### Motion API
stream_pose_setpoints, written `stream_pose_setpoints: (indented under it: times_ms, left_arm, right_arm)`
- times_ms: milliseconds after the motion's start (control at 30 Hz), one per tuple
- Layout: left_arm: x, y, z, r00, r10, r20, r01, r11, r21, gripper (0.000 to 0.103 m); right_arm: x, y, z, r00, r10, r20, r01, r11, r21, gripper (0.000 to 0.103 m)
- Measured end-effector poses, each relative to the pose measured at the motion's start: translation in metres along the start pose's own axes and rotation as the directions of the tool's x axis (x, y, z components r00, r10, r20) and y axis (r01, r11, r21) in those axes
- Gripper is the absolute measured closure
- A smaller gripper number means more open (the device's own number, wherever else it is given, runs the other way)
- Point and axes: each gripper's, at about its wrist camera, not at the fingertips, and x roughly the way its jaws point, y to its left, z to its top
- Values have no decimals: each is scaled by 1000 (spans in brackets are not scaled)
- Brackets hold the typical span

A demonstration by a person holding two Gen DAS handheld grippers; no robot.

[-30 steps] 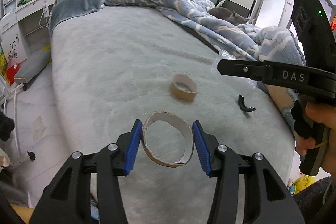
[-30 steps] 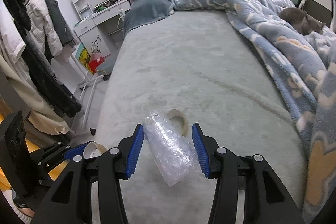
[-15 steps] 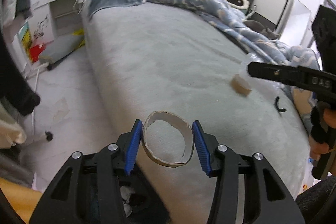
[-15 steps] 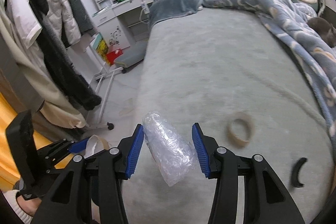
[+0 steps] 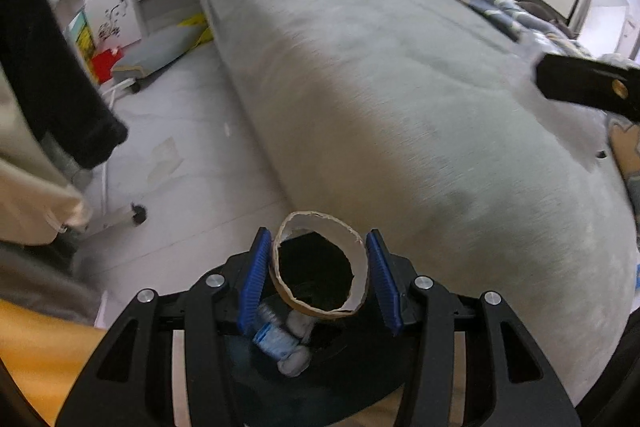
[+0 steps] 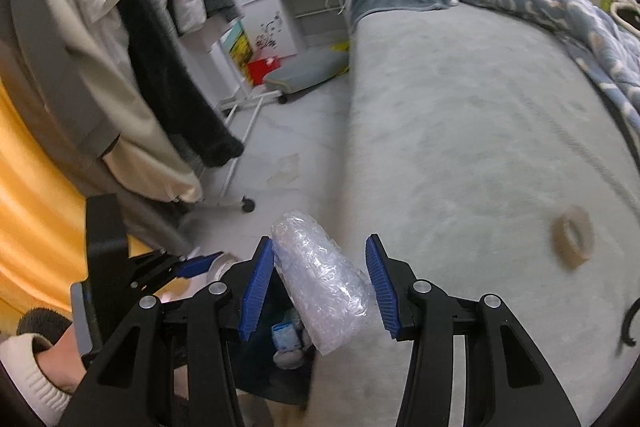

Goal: Collect trash
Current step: 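Carry the tape roll and bubble wrap over the green bin and open both tools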

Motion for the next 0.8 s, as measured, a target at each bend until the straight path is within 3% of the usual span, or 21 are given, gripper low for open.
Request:
stream_pose_setpoints:
  times_ms: [267,533,600,733,800]
  left_arm:
    - [15,38,-25,990,-4,-142,-5,998,-63,51]
    - [30,56,-54,960,-54,-275,38,997,-61,49]
    - [30,59,-57,958,-57,-280,42,997,-60,36]
    - [27,67,-58,955,-87,-284,65,994,-84,26]
    - [24,72,-59,955,-92,-282,67,993,-98,14]
  right_arm:
    - [31,35,-9,997,28,-65,-31,999,-43,55]
    - [57,51,-8,994,47,-98,-51,998,-43,55]
    - [65,54,-9,993,45,-112,-50,998,-43,55]
    - [78,55,-13,989,40,-142,-47,998,-42,55]
    - [86,56,-16,986,34,-161,-42,998,-44,55]
